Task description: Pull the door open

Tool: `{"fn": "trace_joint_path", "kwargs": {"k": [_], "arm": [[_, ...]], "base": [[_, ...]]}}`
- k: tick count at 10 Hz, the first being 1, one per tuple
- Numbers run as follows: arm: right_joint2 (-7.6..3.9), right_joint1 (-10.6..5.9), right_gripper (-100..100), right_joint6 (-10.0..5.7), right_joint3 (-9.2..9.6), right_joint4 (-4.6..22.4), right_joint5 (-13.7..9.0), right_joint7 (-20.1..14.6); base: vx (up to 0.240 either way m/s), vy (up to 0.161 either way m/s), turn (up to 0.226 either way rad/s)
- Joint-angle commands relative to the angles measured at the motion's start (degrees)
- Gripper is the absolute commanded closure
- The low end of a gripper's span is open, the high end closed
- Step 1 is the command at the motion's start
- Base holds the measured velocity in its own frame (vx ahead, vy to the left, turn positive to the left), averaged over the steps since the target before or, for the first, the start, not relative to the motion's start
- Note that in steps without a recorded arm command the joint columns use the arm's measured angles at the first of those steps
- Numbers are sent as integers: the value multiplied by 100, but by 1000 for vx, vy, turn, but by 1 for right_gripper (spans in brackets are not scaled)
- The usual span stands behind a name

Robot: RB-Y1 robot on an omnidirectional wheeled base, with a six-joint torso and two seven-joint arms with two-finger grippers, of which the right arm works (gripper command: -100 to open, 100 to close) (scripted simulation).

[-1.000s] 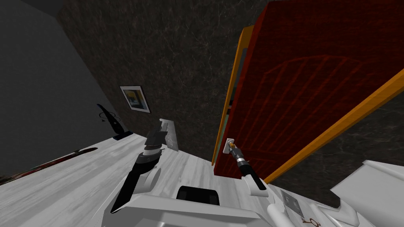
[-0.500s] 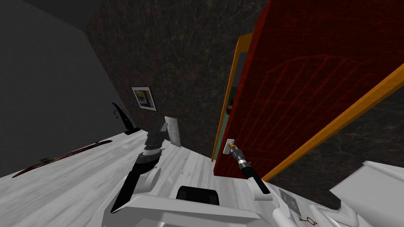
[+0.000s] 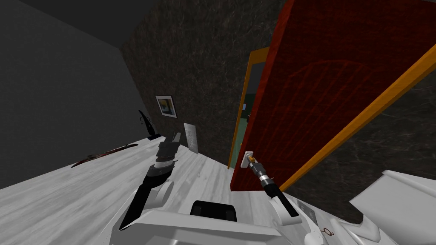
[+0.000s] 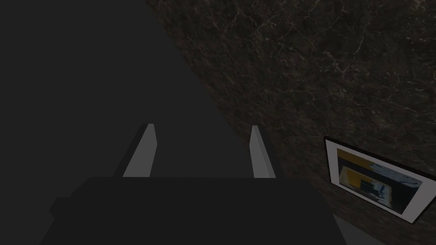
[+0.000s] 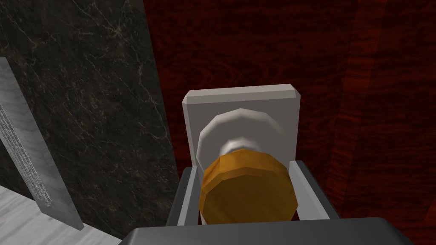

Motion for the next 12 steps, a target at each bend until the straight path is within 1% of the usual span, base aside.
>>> {"fn": "trace_joint_path", "kwargs": {"k": [1, 2, 3, 10, 11, 12], "arm": [[-126, 72, 100, -134, 103, -34, 37, -148], [-82, 55, 100, -66, 63, -24, 22, -85], [-203, 131, 100, -210, 158, -17, 63, -216], [-697, 350, 100, -781, 439, -24, 200, -681], [-651, 344, 100, -709, 421, -26, 190, -626], [-747, 387, 100, -863, 483, 21, 229, -734]], "base": [[-232, -119, 110], [-102, -48, 29], [-173, -69, 144], [-209, -119, 141], [-92, -39, 32], [-153, -47, 143]]}}
